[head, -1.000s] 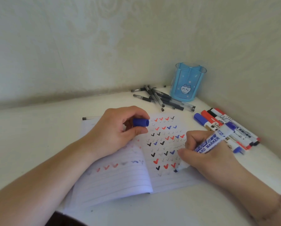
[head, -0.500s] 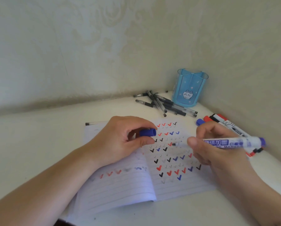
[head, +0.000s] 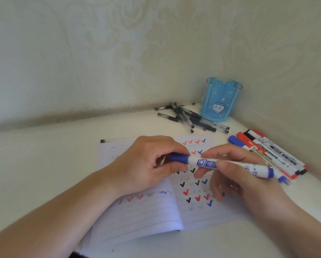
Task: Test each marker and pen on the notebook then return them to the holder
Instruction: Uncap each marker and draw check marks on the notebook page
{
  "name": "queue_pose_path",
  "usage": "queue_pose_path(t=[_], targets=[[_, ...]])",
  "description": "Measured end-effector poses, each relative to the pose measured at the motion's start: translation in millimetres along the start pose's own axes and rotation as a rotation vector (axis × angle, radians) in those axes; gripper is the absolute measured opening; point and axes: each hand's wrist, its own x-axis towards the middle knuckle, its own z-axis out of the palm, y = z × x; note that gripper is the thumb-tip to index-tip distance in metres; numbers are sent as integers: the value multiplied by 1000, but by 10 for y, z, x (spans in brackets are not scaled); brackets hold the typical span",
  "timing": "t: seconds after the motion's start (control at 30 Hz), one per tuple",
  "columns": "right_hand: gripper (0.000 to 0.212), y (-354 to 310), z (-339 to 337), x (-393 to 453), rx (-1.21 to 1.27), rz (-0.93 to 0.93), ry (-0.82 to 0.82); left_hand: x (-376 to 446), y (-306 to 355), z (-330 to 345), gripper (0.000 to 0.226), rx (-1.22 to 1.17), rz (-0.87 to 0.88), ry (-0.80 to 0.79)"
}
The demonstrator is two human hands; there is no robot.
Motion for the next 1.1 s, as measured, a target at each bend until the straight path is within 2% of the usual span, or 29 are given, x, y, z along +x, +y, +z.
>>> queue_pose_path(t=[0.13,0.3,0.47,0.67,0.73,0.83,0.9,0.97,1.0,1.07,1.1], targets=[[27,34,46,7,1,-51,-28,-13,25,-3,22,20,23,-11],[30,80,62,-12,15,-90,-49,-22,60,-15,19,-4,21,-51],[12,124,72,-24,-52,-138,-64,-54,57,-33,11,-7,11,-72],[13,191,112,-36,-183,-254,-65,-50,35,-51,17,-55,13,-100],[21,113,84,-18,-226,-267,-89,-23,-1,-65,21,-54,10,-64],[45,20,-74,-24,-221,-314,-44,20,-86,-117,22,7,20,52],[38,14,-132,-48,-324,-291,52,23,-131,-144,21,33,12,110],[18,46,-137,-33,-585,-235,126,11,-147,-130,21,30,25,95],[16,56,-117,-15,-739,-197,112,6,-149,-114,21,33,34,85],[36,66,-120,23,-969,-117,50,5,-142,-90,27,31,26,104],[44,62,-160,37,-1001,-117,84,6,-135,-85,35,21,3,114]])
